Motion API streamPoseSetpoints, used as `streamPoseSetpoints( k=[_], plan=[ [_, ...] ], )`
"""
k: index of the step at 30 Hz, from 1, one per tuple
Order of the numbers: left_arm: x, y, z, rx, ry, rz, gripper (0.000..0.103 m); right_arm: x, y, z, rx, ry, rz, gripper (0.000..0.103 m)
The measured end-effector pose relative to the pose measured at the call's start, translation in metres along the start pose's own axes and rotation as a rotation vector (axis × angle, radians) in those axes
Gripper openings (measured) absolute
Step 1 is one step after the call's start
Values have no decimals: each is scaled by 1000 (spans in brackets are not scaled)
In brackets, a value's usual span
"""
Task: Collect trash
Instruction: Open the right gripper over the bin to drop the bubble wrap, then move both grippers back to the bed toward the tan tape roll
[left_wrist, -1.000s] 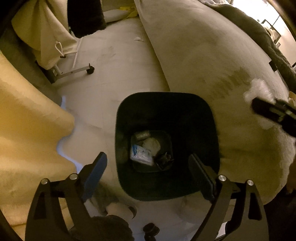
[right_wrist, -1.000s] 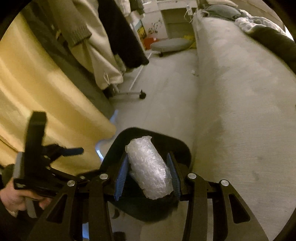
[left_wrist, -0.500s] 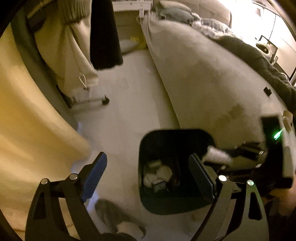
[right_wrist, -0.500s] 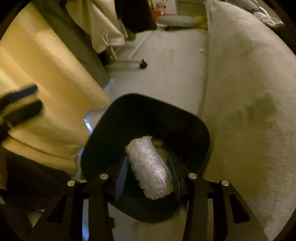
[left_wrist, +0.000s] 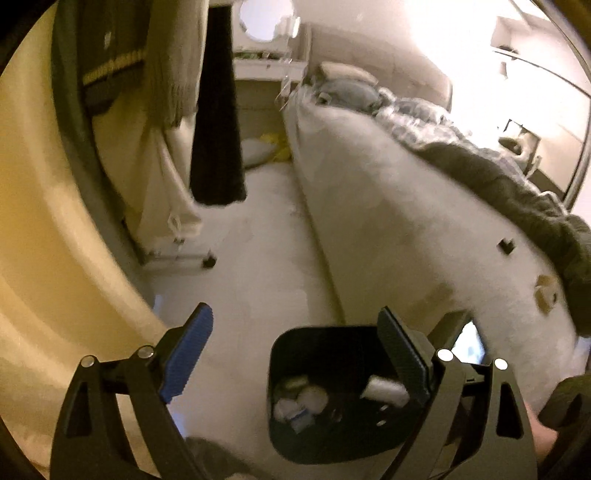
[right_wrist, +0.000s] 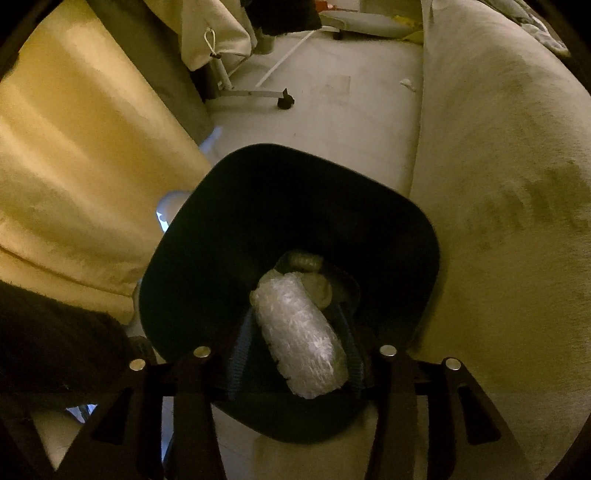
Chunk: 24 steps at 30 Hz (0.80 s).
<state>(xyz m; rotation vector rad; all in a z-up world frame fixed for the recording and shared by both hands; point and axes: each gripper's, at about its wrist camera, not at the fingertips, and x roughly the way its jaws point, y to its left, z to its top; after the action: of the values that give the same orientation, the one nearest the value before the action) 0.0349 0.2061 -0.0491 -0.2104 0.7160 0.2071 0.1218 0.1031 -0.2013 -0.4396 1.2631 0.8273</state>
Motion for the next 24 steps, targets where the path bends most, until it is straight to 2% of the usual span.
streamPoseSetpoints(
  k=[3,8,15,20,24],
  plan=[
    [-15,-7,8,26,-73,-23,95,0,1,1,-4,-5,3,64],
    [-29,-16,19,19,-154,-69,95,-8,4,0,-23,-46,4,68],
    [-35,-31,30,21,-203,-87,95,-34,-3,0,-25,-125,3,70],
    [-37,-44,35,30,-229,-115,96,-64,-13,-2,-31,-218,-20,72],
    [-39,-58,37,64,-254,-108,96,-89,-24,-4,-20,-286,-28,73]
  ],
)
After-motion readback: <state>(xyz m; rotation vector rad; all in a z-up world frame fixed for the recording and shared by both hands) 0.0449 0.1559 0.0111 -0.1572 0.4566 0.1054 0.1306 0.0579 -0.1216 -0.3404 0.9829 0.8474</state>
